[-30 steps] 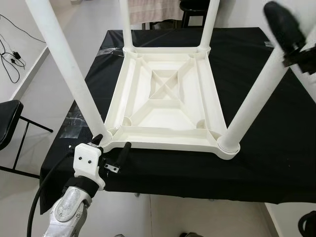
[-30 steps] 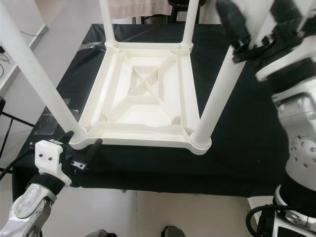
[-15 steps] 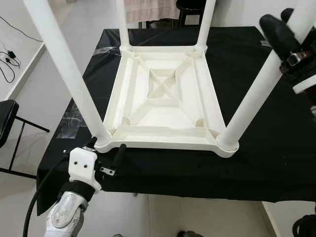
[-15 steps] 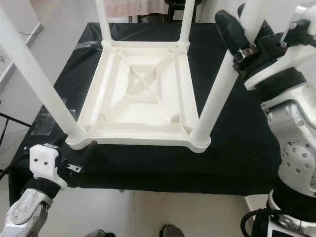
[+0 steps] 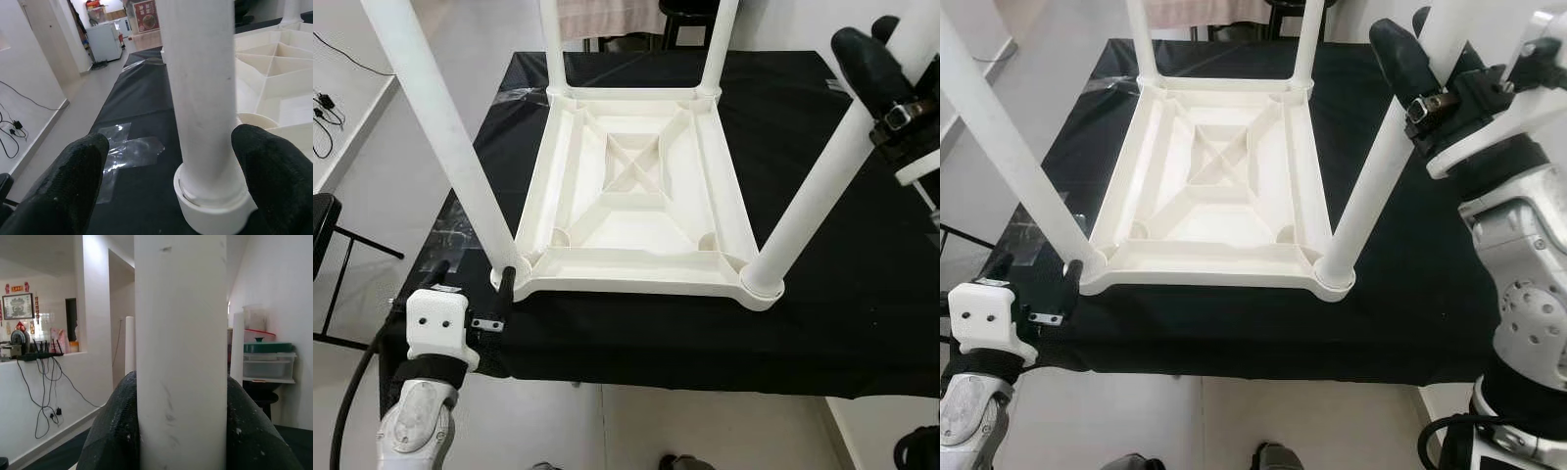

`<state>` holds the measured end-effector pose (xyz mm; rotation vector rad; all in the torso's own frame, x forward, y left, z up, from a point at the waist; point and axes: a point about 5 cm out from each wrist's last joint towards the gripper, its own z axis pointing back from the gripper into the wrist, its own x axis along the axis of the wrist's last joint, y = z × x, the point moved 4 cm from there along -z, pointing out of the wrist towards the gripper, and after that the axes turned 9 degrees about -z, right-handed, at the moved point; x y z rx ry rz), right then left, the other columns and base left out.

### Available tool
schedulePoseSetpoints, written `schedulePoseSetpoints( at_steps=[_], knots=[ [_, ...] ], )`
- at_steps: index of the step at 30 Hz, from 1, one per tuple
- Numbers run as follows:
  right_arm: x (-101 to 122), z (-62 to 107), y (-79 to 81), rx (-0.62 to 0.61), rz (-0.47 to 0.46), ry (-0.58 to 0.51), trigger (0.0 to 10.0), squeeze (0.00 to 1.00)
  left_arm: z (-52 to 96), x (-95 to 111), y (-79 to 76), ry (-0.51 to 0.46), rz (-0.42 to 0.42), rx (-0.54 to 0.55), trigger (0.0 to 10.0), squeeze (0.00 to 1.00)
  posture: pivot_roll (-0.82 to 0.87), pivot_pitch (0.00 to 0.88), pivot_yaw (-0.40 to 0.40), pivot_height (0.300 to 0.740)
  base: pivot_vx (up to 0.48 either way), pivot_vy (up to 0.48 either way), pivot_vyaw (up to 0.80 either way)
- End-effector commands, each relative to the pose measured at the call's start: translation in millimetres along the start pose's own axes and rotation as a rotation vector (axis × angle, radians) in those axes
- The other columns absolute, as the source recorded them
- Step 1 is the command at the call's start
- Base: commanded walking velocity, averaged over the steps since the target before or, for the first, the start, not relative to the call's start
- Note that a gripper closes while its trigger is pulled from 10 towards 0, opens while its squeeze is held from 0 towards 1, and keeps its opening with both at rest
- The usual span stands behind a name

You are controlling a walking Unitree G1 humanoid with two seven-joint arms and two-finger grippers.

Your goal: Building children table

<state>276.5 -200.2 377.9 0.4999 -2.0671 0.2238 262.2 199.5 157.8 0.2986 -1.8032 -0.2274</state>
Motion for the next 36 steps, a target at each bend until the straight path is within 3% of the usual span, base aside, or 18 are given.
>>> schedulePoseSetpoints(
  at_steps=[1,9,17,18,20,21,28,29,31,36],
  knots=[
    [-7,-2.8,6.1,0.035,-0.035,0.031,0.0,0.00,-7.5,-8,-3.7,0.001,0.001,-0.029,10.0,0.00,-0.04,0.163,-0.047,0.740,0.000,0.000,0.00],
    [-4,-4.1,10.3,0.057,-0.040,0.025,0.0,0.00,-29.1,-9,-20.1,-0.030,0.079,-0.097,10.0,0.00,-0.06,0.169,-0.048,0.740,0.000,0.000,0.00],
    [-3,-2.8,14.0,0.070,-0.038,0.031,0.0,0.00,-36.1,-14,-29.5,-0.021,0.106,-0.120,10.0,0.00,-0.08,0.183,-0.048,0.740,0.000,0.000,0.00],
    [-3,-3.2,13.6,0.068,-0.037,0.035,0.0,0.00,-32.9,-22,-23.8,0.002,0.127,-0.073,1.6,0.00,-0.08,0.186,-0.051,0.740,0.000,0.000,0.00],
    [-3,-3.2,13.6,0.068,-0.037,0.035,0.0,0.00,-32.9,-22,-23.8,0.002,0.127,-0.073,1.6,0.00,-0.08,0.186,-0.051,0.740,0.000,0.000,0.00],
    [-3,-3.4,13.6,0.068,-0.038,0.037,0.0,0.00,-30.6,-25,-20.9,0.008,0.139,-0.053,0.0,0.00,-0.08,0.189,-0.052,0.740,0.000,0.000,0.00],
    [-9,-5.3,9.6,0.044,-0.043,0.059,0.0,0.00,-31.4,-22,7.6,-0.012,0.111,0.038,0.0,0.00,-0.07,0.194,-0.054,0.740,0.000,0.000,0.00],
    [-12,-5.2,6.5,0.023,-0.047,0.065,0.0,0.00,-38.2,-12,22.8,-0.048,0.086,0.066,0.0,0.00,-0.06,0.195,-0.050,0.740,0.000,0.000,0.00],
    [-12,-5.2,5.3,0.014,-0.049,0.066,0.0,0.00,-41.1,-8,28.3,-0.065,0.078,0.076,0.0,0.00,-0.06,0.195,-0.050,0.740,0.000,0.000,0.00],
    [-16,-5.6,0.0,-0.024,-0.052,0.071,0.0,0.00,-59.2,29,55.8,-0.186,0.020,0.106,0.0,0.00,-0.05,0.189,-0.046,0.740,0.000,0.000,0.00]
  ],
)
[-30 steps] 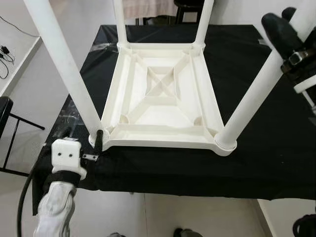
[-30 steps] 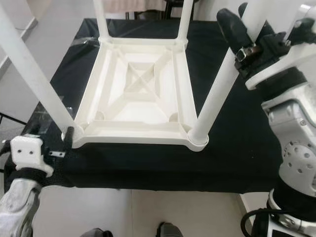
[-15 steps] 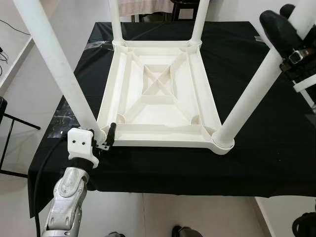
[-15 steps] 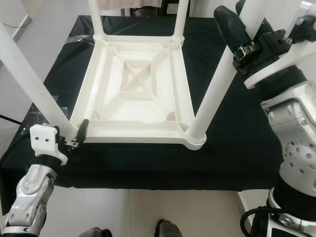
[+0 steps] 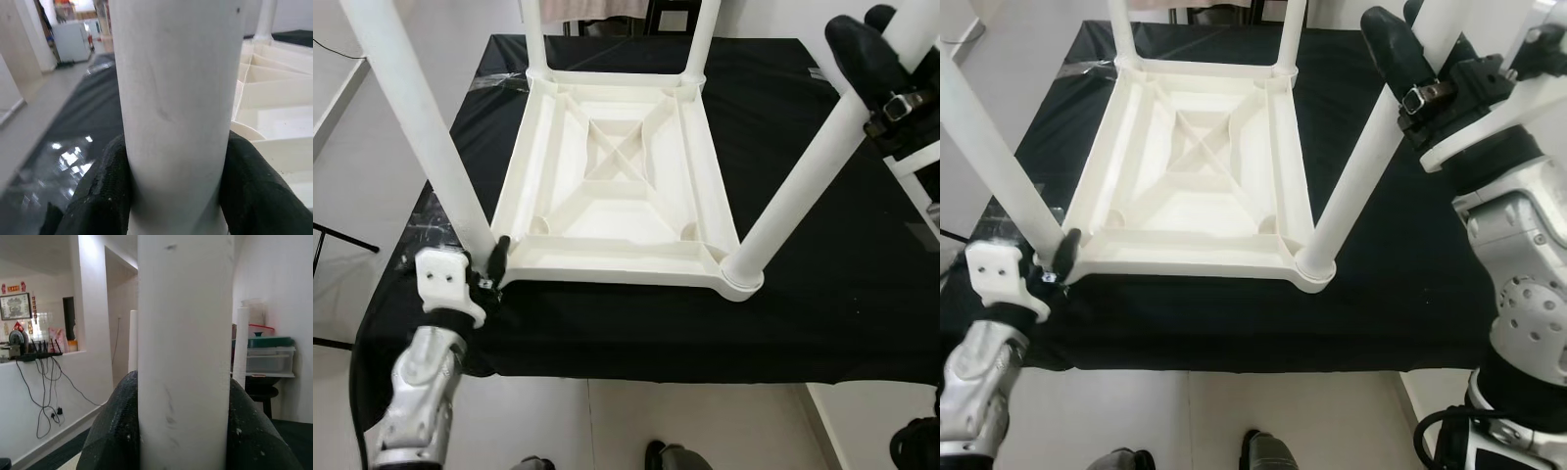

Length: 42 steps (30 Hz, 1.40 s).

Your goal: Building children table

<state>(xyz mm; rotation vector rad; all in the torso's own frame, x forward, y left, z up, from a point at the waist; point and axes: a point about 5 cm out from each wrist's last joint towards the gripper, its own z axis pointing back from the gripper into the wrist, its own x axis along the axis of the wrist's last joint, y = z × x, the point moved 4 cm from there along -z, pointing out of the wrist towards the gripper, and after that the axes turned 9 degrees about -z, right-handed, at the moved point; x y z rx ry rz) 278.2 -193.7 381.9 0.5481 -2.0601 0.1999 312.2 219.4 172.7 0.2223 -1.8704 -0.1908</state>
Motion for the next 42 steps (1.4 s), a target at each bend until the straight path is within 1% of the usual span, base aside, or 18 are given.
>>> schedulePoseSetpoints(
  at_steps=[1,6,10,11,12,13,17,20,24,27,28,34,36,37,38,40,41,42],
  knots=[
    [-18,0.2,-7.9,-0.041,-0.010,0.079,0.0,0.00,-13.7,45,39.0,-0.160,-0.071,0.104,0.0,0.00,-0.04,0.188,-0.044,0.740,0.000,0.000,0.00],
    [-33,0.3,-26.4,-0.160,-0.018,0.113,0.0,0.00,-35.0,91,56.1,-0.291,-0.114,0.075,0.0,0.00,-0.03,0.178,-0.042,0.740,0.000,0.000,0.00],
    [-58,2.8,-54.7,-0.372,-0.058,0.158,0.0,0.00,-60.9,157,70.1,-0.462,-0.145,0.016,0.0,0.00,-0.01,0.160,-0.029,0.740,0.000,0.000,0.00],
    [-58,2.8,-54.7,-0.372,-0.058,0.158,0.0,0.00,-60.9,157,70.1,-0.462,-0.145,0.016,0.0,0.00,-0.01,0.160,-0.029,0.740,0.000,0.000,0.00],
    [-75,4.3,-64.3,-0.460,-0.099,0.188,0.0,0.00,-71.6,191,74.1,-0.544,-0.161,-0.016,0.0,0.00,0.00,0.153,-0.025,0.740,0.000,0.000,0.00],
    [-75,4.3,-64.3,-0.460,-0.099,0.188,0.0,0.00,-71.6,191,74.1,-0.544,-0.161,-0.016,0.0,0.00,0.00,0.153,-0.025,0.740,0.000,0.000,0.00],
    [-154,7.4,-72.4,-0.678,-0.269,0.325,0.0,0.00,-94.7,306,67.5,-0.789,-0.191,-0.157,0.0,0.00,0.04,0.137,0.002,0.740,0.000,0.000,0.00],
    [-195,19.6,-78.6,-0.808,-0.346,0.396,0.0,0.00,-99.7,337,53.3,-0.846,-0.182,-0.242,0.0,0.00,0.04,0.140,0.013,0.740,0.000,0.000,0.00],
    [-216,26.6,-78.7,-0.862,-0.392,0.428,0.0,0.00,-102.0,350,45.1,-0.865,-0.178,-0.290,0.0,0.00,0.04,0.146,0.022,0.740,0.000,0.000,0.00],
    [-258,40.8,-78.3,-0.928,-0.478,0.497,0.0,0.00,-108.9,365,28.5,-0.869,-0.148,-0.381,0.0,0.00,0.06,0.165,0.047,0.740,0.000,0.000,0.00],
    [-292,59.6,-78.8,-1.003,-0.530,0.559,0.0,0.00,-117.1,371,9.8,-0.849,-0.119,-0.478,0.0,0.00,0.08,0.179,0.067,0.740,0.000,0.000,0.00],
    [-312,84.2,-81.7,-1.096,-0.521,0.614,0.7,0.00,-123.7,371,-6.6,-0.816,-0.103,-0.568,0.0,0.00,0.11,0.215,0.107,0.740,0.000,0.000,0.00],
    [-327,111.1,-81.1,-1.178,-0.512,0.660,3.2,0.00,-132.0,367,-21.9,-0.772,-0.091,-0.651,0.0,0.00,0.13,0.244,0.155,0.740,0.000,0.000,0.00],
    [-327,111.1,-81.1,-1.178,-0.512,0.660,3.2,0.00,-132.0,367,-21.9,-0.772,-0.091,-0.651,0.0,0.00,0.13,0.244,0.155,0.740,0.000,0.000,0.00],
    [-338,124.0,-74.4,-1.193,-0.530,0.682,10.0,0.00,-139.1,362,-37.8,-0.732,-0.083,-0.724,10.0,0.55,0.13,0.256,0.167,0.740,0.000,0.000,0.00],
    [-338,124.0,-74.4,-1.193,-0.530,0.682,10.0,0.00,-139.1,362,-37.8,-0.732,-0.083,-0.724,10.0,0.55,0.13,0.256,0.167,0.740,0.000,0.000,0.00],
    [-340,124.9,-71.3,-1.183,-0.556,0.667,10.0,1.00,-142.5,359,-45.3,-0.715,-0.080,-0.742,10.0,1.00,0.12,0.262,0.173,0.740,0.000,0.000,0.00],
    [-341,125.2,-70.2,-1.180,-0.557,0.653,10.0,1.00,-144.9,358,-49.9,-0.707,-0.078,-0.751,10.0,1.00,0.11,0.264,0.176,0.740,0.000,0.000,0.00]
  ],
)
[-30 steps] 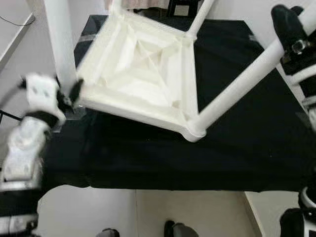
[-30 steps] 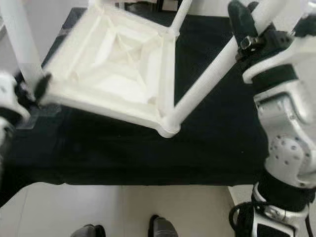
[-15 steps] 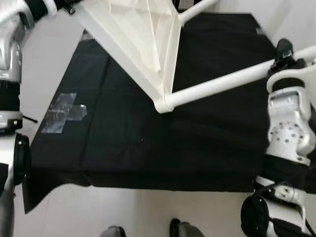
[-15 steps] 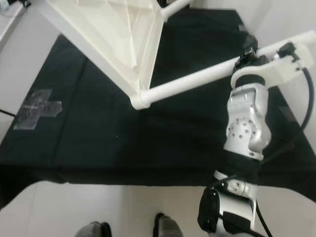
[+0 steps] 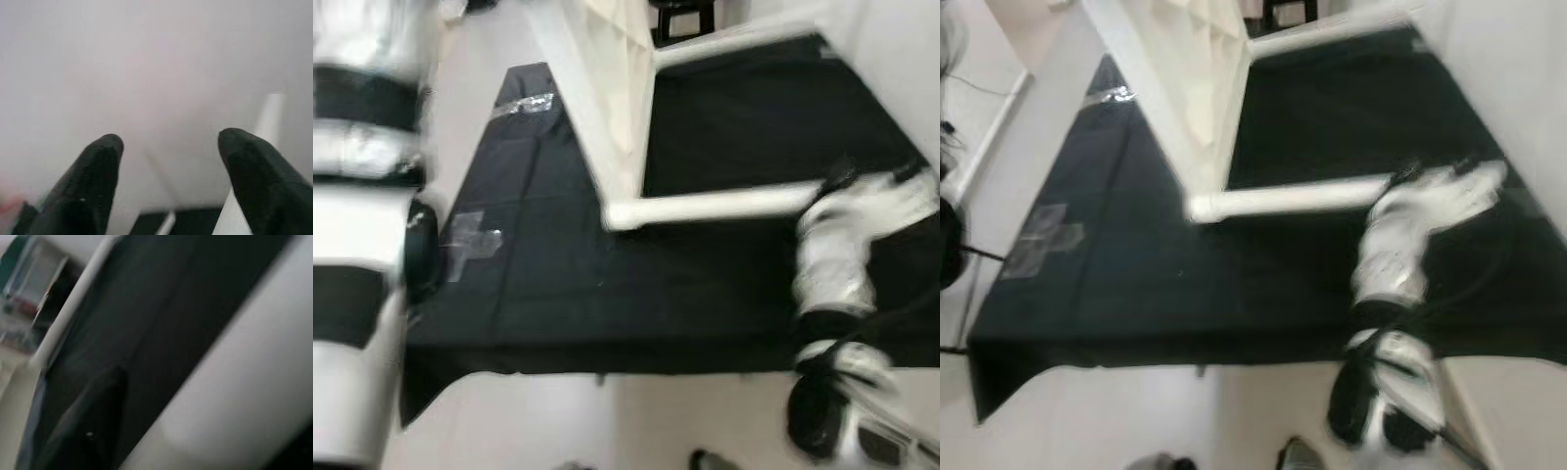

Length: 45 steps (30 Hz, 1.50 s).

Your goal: Building children table

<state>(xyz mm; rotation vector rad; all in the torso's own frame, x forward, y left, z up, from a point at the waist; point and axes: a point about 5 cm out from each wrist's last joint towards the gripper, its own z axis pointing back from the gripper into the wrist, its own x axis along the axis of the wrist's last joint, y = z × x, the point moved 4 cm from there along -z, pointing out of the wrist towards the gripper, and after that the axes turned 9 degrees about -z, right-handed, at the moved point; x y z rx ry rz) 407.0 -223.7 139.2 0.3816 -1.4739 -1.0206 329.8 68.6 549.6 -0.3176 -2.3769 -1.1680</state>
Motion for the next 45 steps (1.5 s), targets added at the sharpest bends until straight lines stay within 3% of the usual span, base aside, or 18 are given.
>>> schedulePoseSetpoints(
  at_steps=[1,7,10,11,12,13,14,18,22,24,25,28,31,34,39,45],
  knots=[
    [-84,34.6,-89.4,-0.284,0.148,0.325,10.0,1.00,11.6,-22,2.7,0.050,0.051,0.022,10.0,1.00,0.11,0.264,0.176,0.740,0.000,0.000,0.00],
    [-70,27.8,-71.1,-0.187,0.150,0.212,10.0,1.00,3.9,-22,0.0,0.031,0.061,0.028,10.0,1.00,0.09,0.268,0.165,0.740,0.000,0.000,0.00],
    [-29,26.1,-49.9,-0.132,0.234,0.020,10.0,1.00,12.5,-24,1.9,0.023,0.073,0.020,10.0,0.97,0.06,0.261,0.140,0.740,0.000,0.000,0.00],
    [-29,26.1,-49.9,-0.132,0.234,0.020,10.0,1.00,12.5,-24,1.9,0.023,0.073,0.020,10.0,0.97,0.06,0.261,0.140,0.740,0.000,0.000,0.00],
    [-19,27.6,-45.8,-0.126,0.255,-0.026,10.0,1.00,16.0,-25,2.5,0.023,0.076,0.017,10.0,0.74,0.06,0.260,0.138,0.740,0.000,0.000,0.00],
    [-9,28.5,-42.9,-0.121,0.276,-0.059,10.0,1.00,19.3,-28,2.8,0.024,0.086,0.016,10.0,0.25,0.05,0.254,0.127,0.740,0.000,0.000,0.00],
    [2,29.5,-39.3,-0.112,0.311,-0.098,10.0,1.00,23.6,-30,2.7,0.025,0.090,0.014,10.0,0.00,0.04,0.252,0.123,0.740,0.000,0.000,0.00],
    [24,30.8,-34.5,-0.109,0.417,-0.173,10.0,1.00,31.3,-35,1.7,0.032,0.100,0.011,10.0,0.00,0.03,0.246,0.111,0.740,0.000,0.000,0.00],
    [34,31.8,-35.1,-0.132,0.388,-0.192,10.0,1.00,36.1,-39,2.3,0.040,0.101,0.013,10.0,0.00,0.02,0.241,0.097,0.740,0.000,0.000,0.00],
    [38,33.3,-33.9,-0.139,0.344,-0.192,10.0,1.00,37.8,-40,2.8,0.042,0.101,0.015,10.0,0.00,0.02,0.242,0.093,0.740,0.000,0.000,0.00],
    [42,35.3,-30.7,-0.138,0.280,-0.190,10.0,1.00,38.6,-40,2.9,0.043,0.101,0.015,10.0,0.00,0.02,0.243,0.087,0.740,0.000,0.000,0.00],
    [44,37.9,-28.1,-0.135,0.241,-0.187,10.0,1.00,38.9,-40,2.8,0.042,0.100,0.015,10.0,0.00,0.02,0.243,0.087,0.740,0.000,0.000,0.00],
    [53,56.2,-31.3,-0.213,-0.019,-0.144,10.0,1.00,39.6,-39,1.5,0.038,0.104,0.007,10.0,0.00,0.02,0.252,0.083,0.740,0.000,0.000,0.00],
    [55,62.0,-33.9,-0.233,-0.074,-0.134,10.0,1.00,39.8,-39,0.8,0.038,0.106,0.004,10.0,0.00,0.02,0.254,0.082,0.740,0.000,0.000,0.00],
    [73,97.9,-51.2,-0.287,-0.228,-0.149,10.0,1.00,40.6,-41,-3.5,0.036,0.119,-0.007,10.0,0.00,-0.01,0.268,0.094,0.740,0.000,0.000,0.00],
    [90,112.4,-52.4,-0.259,-0.299,-0.191,10.0,1.00,39.5,-44,-7.4,0.030,0.134,-0.014,10.0,0.00,-0.02,0.271,0.095,0.740,0.000,0.000,0.00]
  ],
)
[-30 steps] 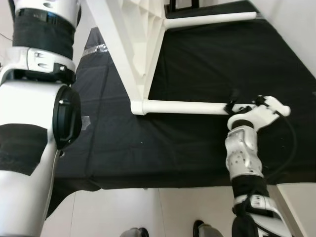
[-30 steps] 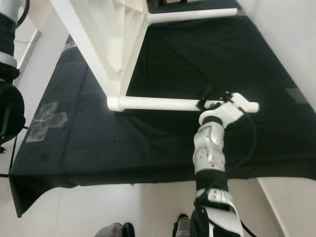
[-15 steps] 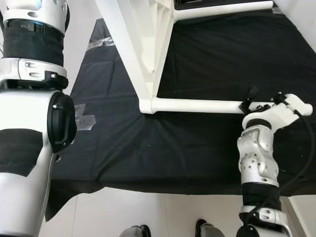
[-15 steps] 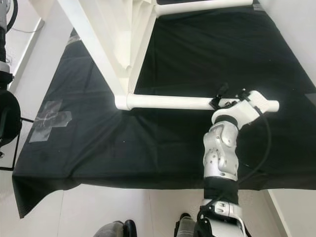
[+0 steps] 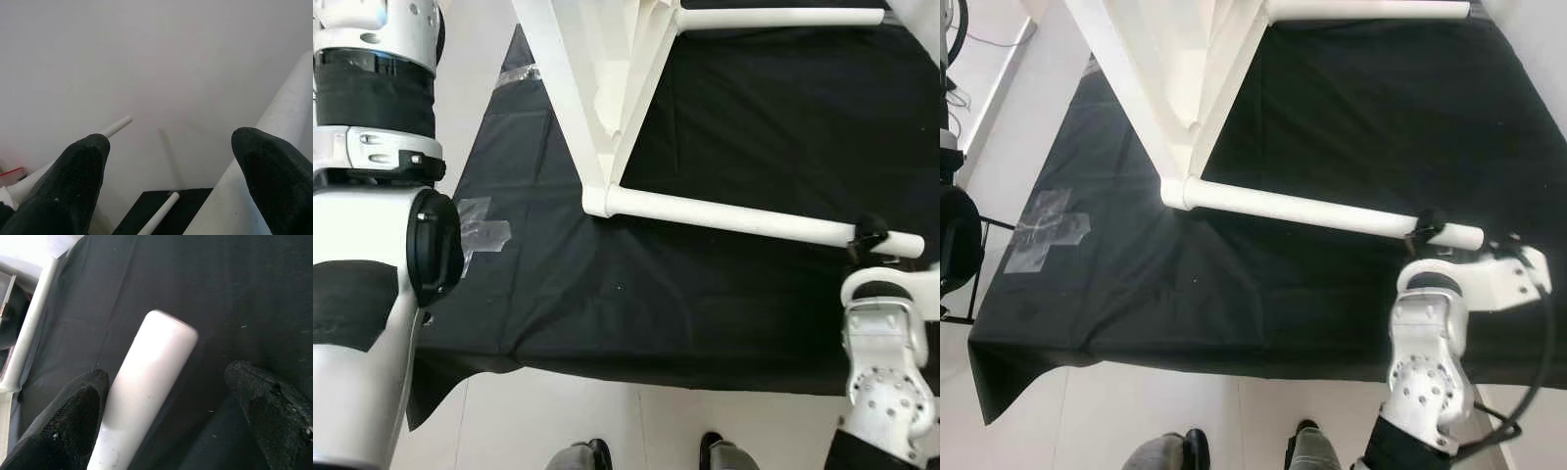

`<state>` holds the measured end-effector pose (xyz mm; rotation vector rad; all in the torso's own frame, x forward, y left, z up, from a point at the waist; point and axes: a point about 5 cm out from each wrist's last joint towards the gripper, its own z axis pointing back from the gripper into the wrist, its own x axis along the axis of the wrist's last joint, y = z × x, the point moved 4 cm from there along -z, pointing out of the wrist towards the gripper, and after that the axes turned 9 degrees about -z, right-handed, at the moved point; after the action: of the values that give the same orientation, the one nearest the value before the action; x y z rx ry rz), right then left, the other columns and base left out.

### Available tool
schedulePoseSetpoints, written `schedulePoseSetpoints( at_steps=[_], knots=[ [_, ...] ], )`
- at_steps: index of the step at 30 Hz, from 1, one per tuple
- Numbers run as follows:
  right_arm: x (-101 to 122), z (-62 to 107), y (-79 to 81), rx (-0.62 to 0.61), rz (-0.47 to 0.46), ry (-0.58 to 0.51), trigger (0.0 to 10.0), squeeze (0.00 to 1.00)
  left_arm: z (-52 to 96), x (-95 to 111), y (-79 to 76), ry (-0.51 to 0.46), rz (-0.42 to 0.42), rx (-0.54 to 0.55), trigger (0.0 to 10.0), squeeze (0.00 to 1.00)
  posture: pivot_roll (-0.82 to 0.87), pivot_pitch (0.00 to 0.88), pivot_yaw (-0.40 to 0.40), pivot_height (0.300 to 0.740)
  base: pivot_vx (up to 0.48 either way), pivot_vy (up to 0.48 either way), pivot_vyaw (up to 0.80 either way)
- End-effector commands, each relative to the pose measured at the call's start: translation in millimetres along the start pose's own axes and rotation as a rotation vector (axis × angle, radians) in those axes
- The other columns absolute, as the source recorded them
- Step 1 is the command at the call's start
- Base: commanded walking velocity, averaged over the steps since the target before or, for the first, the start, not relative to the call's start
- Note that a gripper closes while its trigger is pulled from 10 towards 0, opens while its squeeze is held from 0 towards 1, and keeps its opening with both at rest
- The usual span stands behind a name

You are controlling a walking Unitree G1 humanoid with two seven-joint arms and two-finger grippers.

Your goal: Building children table

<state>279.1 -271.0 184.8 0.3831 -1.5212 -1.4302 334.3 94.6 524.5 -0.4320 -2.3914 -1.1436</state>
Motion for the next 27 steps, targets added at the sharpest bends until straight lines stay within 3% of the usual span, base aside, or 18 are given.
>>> schedulePoseSetpoints(
  at_steps=[1,2,3,7,8,11,12,14,15,16,18,20,21,25,26,27],
  knots=[
    [14,3.4,-20.1,-0.087,0.004,-0.030,10.0,1.00,8.4,-28,-7.3,0.083,0.068,-0.011,10.0,0.00,-0.03,0.274,0.096,0.740,0.000,0.000,0.00],
    [14,3.4,-20.1,-0.087,0.004,-0.030,10.0,1.00,8.4,-28,-7.3,0.083,0.068,-0.011,10.0,0.00,-0.03,0.274,0.096,0.740,0.000,0.000,0.00],
    [35,5.3,-21.0,-0.094,0.026,-0.083,10.0,1.00,8.3,-28,-8.7,0.081,0.071,-0.016,10.0,0.00,-0.03,0.272,0.097,0.740,0.000,0.000,0.00],
    [54,6.7,-19.0,-0.092,0.037,-0.135,10.0,1.00,8.0,-27,-8.9,0.077,0.076,-0.016,10.0,0.00,-0.04,0.273,0.099,0.740,0.000,0.000,0.00],
    [70,9.1,-12.7,-0.063,0.047,-0.179,10.0,1.00,8.2,-27,-9.2,0.073,0.081,-0.016,10.0,0.00,-0.05,0.272,0.103,0.740,0.000,0.000,0.00],
    [76,11.1,-7.6,-0.042,0.061,-0.194,10.0,1.00,8.5,-28,-9.4,0.074,0.081,-0.016,10.0,0.00,-0.06,0.271,0.103,0.740,0.000,0.000,0.00],
    [81,12.8,-1.9,-0.020,0.066,-0.211,10.0,1.00,8.5,-28,-9.6,0.073,0.084,-0.015,10.0,0.00,-0.06,0.271,0.104,0.740,0.000,0.000,0.00],
    [87,16.0,25.8,0.103,0.109,-0.235,10.0,1.00,8.3,-29,-10.5,0.066,0.090,-0.013,10.0,0.00,-0.07,0.266,0.106,0.740,0.000,0.000,0.00],
    [85,17.5,39.7,0.162,0.142,-0.237,10.0,0.96,7.8,-29,-10.8,0.062,0.091,-0.010,10.0,0.00,-0.07,0.262,0.103,0.740,0.000,0.000,0.00],
    [85,17.5,39.7,0.162,0.142,-0.237,10.0,0.96,7.8,-29,-10.8,0.062,0.091,-0.010,10.0,0.00,-0.07,0.262,0.103,0.740,0.000,0.000,0.00],
    [72,23.5,75.2,0.337,0.275,-0.225,10.0,0.88,5.9,-29,-11.7,0.052,0.092,-0.005,10.0,0.00,-0.07,0.256,0.102,0.740,0.000,0.000,0.00],
    [67,25.5,84.1,0.387,0.313,-0.220,10.0,0.88,5.2,-29,-12.1,0.049,0.093,-0.005,10.0,0.00,-0.07,0.254,0.101,0.740,0.000,0.000,0.00],
    [59,27.4,94.4,0.433,0.328,-0.201,10.0,0.80,3.5,-28,-12.0,0.045,0.093,-0.002,10.0,0.00,-0.06,0.251,0.101,0.740,0.000,0.000,0.00],
    [53,29.0,102.5,0.461,0.328,-0.179,10.0,0.80,1.8,-27,-11.7,0.042,0.093,0.000,10.0,0.00,-0.06,0.251,0.102,0.740,0.000,0.000,0.00],
    [46,29.5,112.5,0.512,0.353,-0.163,10.0,0.58,-3.7,-22,-10.6,0.024,0.087,0.001,10.0,0.00,-0.05,0.243,0.101,0.740,0.000,0.000,0.00],
    [46,29.5,112.5,0.512,0.353,-0.163,10.0,0.58,-3.7,-22,-10.6,0.024,0.087,0.001,10.0,0.00,-0.05,0.243,0.101,0.740,0.000,0.000,0.00]
  ],
)
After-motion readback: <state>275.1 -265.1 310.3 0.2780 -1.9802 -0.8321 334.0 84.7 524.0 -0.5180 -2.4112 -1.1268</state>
